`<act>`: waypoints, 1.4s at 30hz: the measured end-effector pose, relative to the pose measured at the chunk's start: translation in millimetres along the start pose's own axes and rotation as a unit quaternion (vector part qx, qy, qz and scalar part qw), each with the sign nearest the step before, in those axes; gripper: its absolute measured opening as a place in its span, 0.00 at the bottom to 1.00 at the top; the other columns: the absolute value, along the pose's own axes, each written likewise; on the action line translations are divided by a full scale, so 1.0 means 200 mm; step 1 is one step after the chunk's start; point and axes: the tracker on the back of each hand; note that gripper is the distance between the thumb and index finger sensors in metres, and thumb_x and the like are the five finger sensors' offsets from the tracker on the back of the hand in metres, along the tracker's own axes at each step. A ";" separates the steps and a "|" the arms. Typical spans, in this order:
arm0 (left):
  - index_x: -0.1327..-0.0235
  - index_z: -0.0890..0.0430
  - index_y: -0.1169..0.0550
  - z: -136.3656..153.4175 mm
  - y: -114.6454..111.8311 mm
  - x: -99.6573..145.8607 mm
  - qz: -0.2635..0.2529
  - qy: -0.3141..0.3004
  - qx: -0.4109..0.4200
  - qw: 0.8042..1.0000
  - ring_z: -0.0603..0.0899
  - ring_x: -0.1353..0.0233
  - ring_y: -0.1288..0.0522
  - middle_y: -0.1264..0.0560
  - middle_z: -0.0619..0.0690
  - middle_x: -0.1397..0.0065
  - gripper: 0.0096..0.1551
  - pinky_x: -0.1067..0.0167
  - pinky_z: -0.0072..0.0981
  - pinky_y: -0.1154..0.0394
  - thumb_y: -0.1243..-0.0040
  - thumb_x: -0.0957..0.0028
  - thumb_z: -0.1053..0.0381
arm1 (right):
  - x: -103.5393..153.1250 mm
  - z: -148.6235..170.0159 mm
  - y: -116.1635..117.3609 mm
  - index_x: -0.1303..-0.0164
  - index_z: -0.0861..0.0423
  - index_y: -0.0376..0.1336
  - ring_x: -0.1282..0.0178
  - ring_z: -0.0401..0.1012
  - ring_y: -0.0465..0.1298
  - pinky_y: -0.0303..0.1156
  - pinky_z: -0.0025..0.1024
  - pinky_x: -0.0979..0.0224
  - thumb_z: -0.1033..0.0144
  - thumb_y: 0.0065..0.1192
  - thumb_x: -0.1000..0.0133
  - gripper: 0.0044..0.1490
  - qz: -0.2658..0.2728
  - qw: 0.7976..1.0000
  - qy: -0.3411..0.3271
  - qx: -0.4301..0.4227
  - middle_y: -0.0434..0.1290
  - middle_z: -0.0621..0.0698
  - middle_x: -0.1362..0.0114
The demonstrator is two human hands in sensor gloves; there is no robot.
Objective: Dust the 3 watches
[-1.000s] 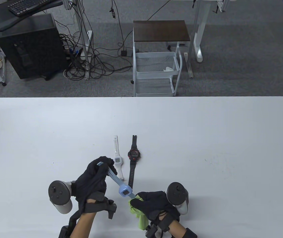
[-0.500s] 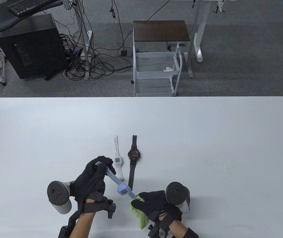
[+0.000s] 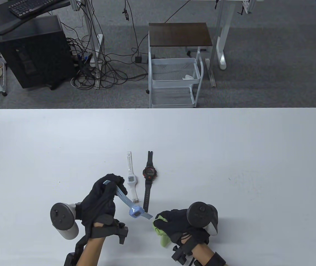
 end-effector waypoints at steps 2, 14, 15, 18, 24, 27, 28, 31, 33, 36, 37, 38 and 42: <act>0.35 0.52 0.28 0.01 0.01 0.00 -0.001 0.003 -0.005 1.000 0.49 0.30 0.21 0.18 0.36 0.47 0.24 0.25 0.58 0.36 0.48 0.36 0.39 | 0.00 0.01 -0.03 0.57 0.62 0.78 0.66 0.55 0.84 0.62 0.67 0.41 0.56 0.73 0.55 0.27 0.017 0.999 -0.009 0.033 0.86 0.61 0.62; 0.35 0.52 0.27 0.11 -0.04 0.00 0.037 0.034 -0.043 0.998 0.50 0.30 0.21 0.18 0.37 0.47 0.24 0.25 0.59 0.36 0.48 0.36 0.39 | -0.02 0.09 -0.09 0.48 0.63 0.76 0.47 0.66 0.75 0.50 0.74 0.37 0.53 0.72 0.53 0.32 -0.004 0.998 0.021 0.063 0.81 0.69 0.45; 0.35 0.52 0.27 0.11 -0.04 0.00 0.041 0.036 -0.045 0.998 0.50 0.30 0.21 0.18 0.37 0.47 0.24 0.25 0.59 0.36 0.48 0.36 0.39 | -0.02 0.09 -0.08 0.48 0.63 0.77 0.45 0.67 0.73 0.48 0.75 0.37 0.53 0.72 0.54 0.32 -0.016 0.997 0.025 0.076 0.79 0.71 0.42; 0.35 0.52 0.27 0.13 -0.06 0.00 0.051 0.042 -0.049 0.997 0.50 0.30 0.21 0.18 0.37 0.47 0.24 0.25 0.59 0.36 0.48 0.36 0.39 | -0.03 0.08 -0.05 0.47 0.61 0.77 0.39 0.69 0.68 0.44 0.76 0.36 0.53 0.72 0.54 0.32 -0.053 0.991 0.039 0.117 0.73 0.73 0.36; 0.35 0.52 0.27 0.14 -0.07 0.00 0.059 0.047 -0.051 0.996 0.50 0.30 0.21 0.17 0.37 0.47 0.24 0.25 0.59 0.36 0.48 0.36 0.39 | -0.04 0.10 -0.01 0.42 0.60 0.74 0.30 0.72 0.57 0.35 0.78 0.35 0.53 0.69 0.52 0.33 -0.117 0.972 0.088 0.182 0.62 0.74 0.27; 0.35 0.52 0.27 0.15 -0.08 0.00 0.063 0.048 -0.052 0.996 0.50 0.30 0.21 0.18 0.37 0.47 0.24 0.25 0.59 0.36 0.48 0.36 0.39 | -0.04 0.12 -0.01 0.39 0.58 0.73 0.27 0.72 0.53 0.33 0.78 0.35 0.52 0.68 0.52 0.35 -0.129 0.967 0.104 0.194 0.59 0.73 0.24; 0.35 0.52 0.27 0.15 -0.08 0.00 0.064 0.048 -0.052 0.995 0.50 0.30 0.21 0.18 0.37 0.47 0.24 0.25 0.59 0.36 0.48 0.36 0.39 | -0.04 0.12 -0.01 0.38 0.58 0.72 0.27 0.73 0.52 0.32 0.78 0.35 0.52 0.68 0.52 0.35 -0.130 0.967 0.107 0.193 0.58 0.73 0.24; 0.35 0.52 0.27 0.15 -0.08 0.00 0.067 0.049 -0.052 0.995 0.50 0.30 0.21 0.17 0.37 0.47 0.24 0.25 0.59 0.36 0.48 0.36 0.39 | -0.04 0.14 -0.01 0.35 0.59 0.69 0.26 0.73 0.50 0.32 0.78 0.35 0.52 0.68 0.52 0.38 -0.142 0.963 0.120 0.194 0.55 0.73 0.22; 0.35 0.52 0.27 0.14 -0.09 0.00 0.067 0.050 -0.052 0.995 0.50 0.30 0.21 0.17 0.37 0.47 0.24 0.25 0.59 0.36 0.48 0.36 0.39 | -0.04 0.14 -0.02 0.33 0.59 0.67 0.25 0.73 0.48 0.31 0.78 0.35 0.52 0.68 0.52 0.39 -0.147 0.963 0.124 0.189 0.54 0.72 0.22; 0.35 0.52 0.27 0.14 -0.09 0.00 0.070 0.051 -0.050 0.995 0.50 0.30 0.21 0.17 0.37 0.47 0.24 0.25 0.59 0.36 0.48 0.36 0.39 | -0.04 0.16 -0.02 0.30 0.59 0.64 0.24 0.73 0.45 0.29 0.78 0.35 0.49 0.68 0.52 0.43 -0.157 0.961 0.134 0.182 0.50 0.72 0.20; 0.35 0.52 0.27 0.14 -0.09 0.00 0.072 0.051 -0.050 0.995 0.50 0.30 0.21 0.17 0.37 0.47 0.24 0.25 0.59 0.36 0.48 0.36 0.39 | -0.04 0.16 -0.03 0.28 0.59 0.61 0.24 0.73 0.44 0.29 0.78 0.36 0.48 0.68 0.52 0.45 -0.159 0.962 0.136 0.176 0.49 0.72 0.20; 0.35 0.52 0.27 0.15 -0.09 0.00 0.074 0.052 -0.050 0.995 0.50 0.31 0.21 0.17 0.37 0.47 0.24 0.25 0.59 0.36 0.48 0.36 0.39 | -0.03 0.17 -0.04 0.27 0.60 0.59 0.24 0.73 0.43 0.28 0.78 0.36 0.46 0.68 0.53 0.49 -0.158 0.963 0.136 0.172 0.47 0.72 0.20; 0.35 0.52 0.27 0.15 -0.11 -0.01 0.081 0.056 -0.051 0.994 0.50 0.31 0.21 0.17 0.37 0.47 0.24 0.25 0.59 0.36 0.48 0.36 0.39 | -0.02 0.18 -0.10 0.23 0.59 0.51 0.24 0.73 0.41 0.27 0.79 0.38 0.35 0.66 0.55 0.60 -0.133 0.977 0.125 0.112 0.42 0.71 0.19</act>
Point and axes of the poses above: the tracker on the back of each hand, its own z axis roughly to the little-finger side, its own x axis roughly from the fingertips to the wrist, y = z × x
